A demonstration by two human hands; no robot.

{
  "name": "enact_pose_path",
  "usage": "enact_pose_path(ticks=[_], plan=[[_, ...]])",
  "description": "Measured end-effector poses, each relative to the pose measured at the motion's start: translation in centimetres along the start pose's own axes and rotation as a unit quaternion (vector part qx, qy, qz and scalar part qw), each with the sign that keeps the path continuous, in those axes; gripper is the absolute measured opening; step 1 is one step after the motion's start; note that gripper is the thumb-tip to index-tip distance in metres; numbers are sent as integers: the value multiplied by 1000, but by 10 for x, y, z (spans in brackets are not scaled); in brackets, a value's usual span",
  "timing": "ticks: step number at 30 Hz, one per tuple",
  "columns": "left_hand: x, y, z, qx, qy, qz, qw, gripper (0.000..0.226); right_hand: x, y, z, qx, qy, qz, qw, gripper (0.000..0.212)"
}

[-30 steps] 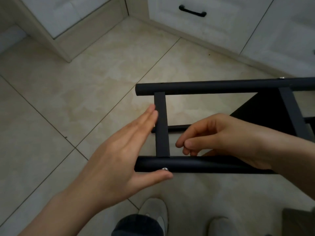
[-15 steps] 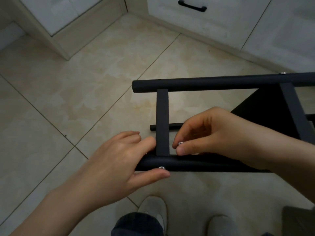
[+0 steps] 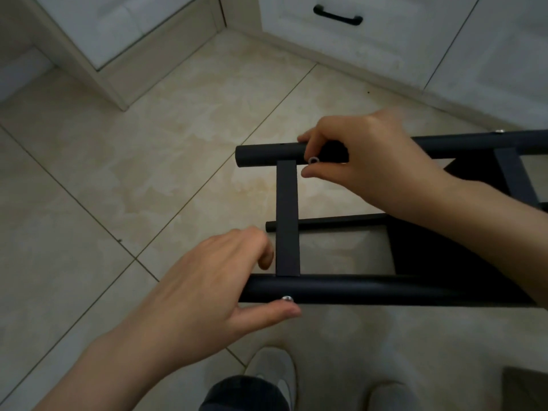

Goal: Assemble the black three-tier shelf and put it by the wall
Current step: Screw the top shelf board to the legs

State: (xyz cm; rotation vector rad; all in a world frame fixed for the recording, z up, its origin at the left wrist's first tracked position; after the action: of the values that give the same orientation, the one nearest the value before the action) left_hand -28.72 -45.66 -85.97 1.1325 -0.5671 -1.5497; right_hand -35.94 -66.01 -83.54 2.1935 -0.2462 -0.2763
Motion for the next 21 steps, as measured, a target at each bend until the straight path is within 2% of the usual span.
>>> enact_pose_path(ticks=[2, 8, 11, 16, 21], plan=[[2, 4, -1, -5, 2, -2, 1000, 50, 1, -3, 0, 1, 6, 13, 1000, 16], [4, 9, 2, 49, -28, 4, 998, 52, 1, -7, 0, 20, 20, 66, 997, 20], [5, 12, 1, 54, -37, 32, 997, 57, 0, -8, 0, 21, 23, 73, 997, 22], [6, 21, -5, 69, -43, 74, 994, 91, -1, -8, 0, 19, 22, 78, 997, 23], [6, 18, -2, 106, -42, 81, 990, 96, -4, -6, 1, 16, 39, 77, 996, 20]])
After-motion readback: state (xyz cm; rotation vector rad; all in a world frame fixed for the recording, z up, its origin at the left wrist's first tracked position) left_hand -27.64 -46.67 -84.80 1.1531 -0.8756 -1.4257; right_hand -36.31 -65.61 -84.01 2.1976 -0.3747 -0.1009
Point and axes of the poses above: each hand's wrist, its own x-axis towards the middle knuckle, its own y-axis out of the back of the hand, z = x × y, the point moved 4 cm from there along x, towards the middle knuckle, and after that the axes turned 15 degrees about -z, right-handed, at the moved point
